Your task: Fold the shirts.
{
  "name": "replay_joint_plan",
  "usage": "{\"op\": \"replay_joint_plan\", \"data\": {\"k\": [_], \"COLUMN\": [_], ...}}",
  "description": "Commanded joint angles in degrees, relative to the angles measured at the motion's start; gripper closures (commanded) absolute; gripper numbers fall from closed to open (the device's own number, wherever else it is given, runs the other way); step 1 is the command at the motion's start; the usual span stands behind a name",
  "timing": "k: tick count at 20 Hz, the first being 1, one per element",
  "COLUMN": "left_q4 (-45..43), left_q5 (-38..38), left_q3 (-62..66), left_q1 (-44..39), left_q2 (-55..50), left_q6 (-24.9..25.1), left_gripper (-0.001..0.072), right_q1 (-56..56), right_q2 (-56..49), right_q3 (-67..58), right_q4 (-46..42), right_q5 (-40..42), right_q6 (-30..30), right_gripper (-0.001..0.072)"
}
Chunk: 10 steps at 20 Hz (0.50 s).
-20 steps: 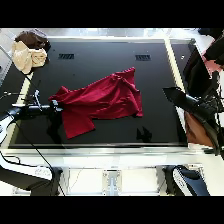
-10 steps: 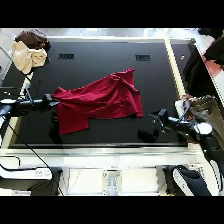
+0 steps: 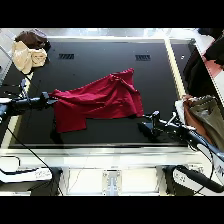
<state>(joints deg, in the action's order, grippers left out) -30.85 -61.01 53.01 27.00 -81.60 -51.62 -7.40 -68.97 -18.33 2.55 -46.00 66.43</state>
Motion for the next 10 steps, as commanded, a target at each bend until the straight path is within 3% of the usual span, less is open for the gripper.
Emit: {"op": "replay_joint_plan", "data": {"k": [1, 4, 6, 10], "left_q4": [0.00, 0.00, -0.02, -0.04], "left_q5": [-0.35, -0.37, -0.37, -0.39], "left_q3": [0.04, 0.04, 0.04, 0.04], "left_q1": [0.02, 0.02, 0.02, 0.04], "left_q2": [0.15, 0.15, 0.15, 0.15], "left_q6": [0.00, -0.02, 0.00, 0.00], "left_gripper": [0.0696, 0.0696, 0.0696, 0.0696], "right_q1": [4.07, 7.13, 7.21, 5.68], "right_q2": [-6.69, -8.63, -8.98, -8.52], "right_q3": [-4.26, -9.40, -9.92, -9.90], "right_q4": [7.34, 7.13, 4.74, 0.11], "right_q5": [4.76, 11.30, 10.78, 6.95], "right_q6": [-6.93, -7.04, -6.10, -4.76], "right_gripper": [0.0233, 0.0235, 0.0309, 0.0299]}}
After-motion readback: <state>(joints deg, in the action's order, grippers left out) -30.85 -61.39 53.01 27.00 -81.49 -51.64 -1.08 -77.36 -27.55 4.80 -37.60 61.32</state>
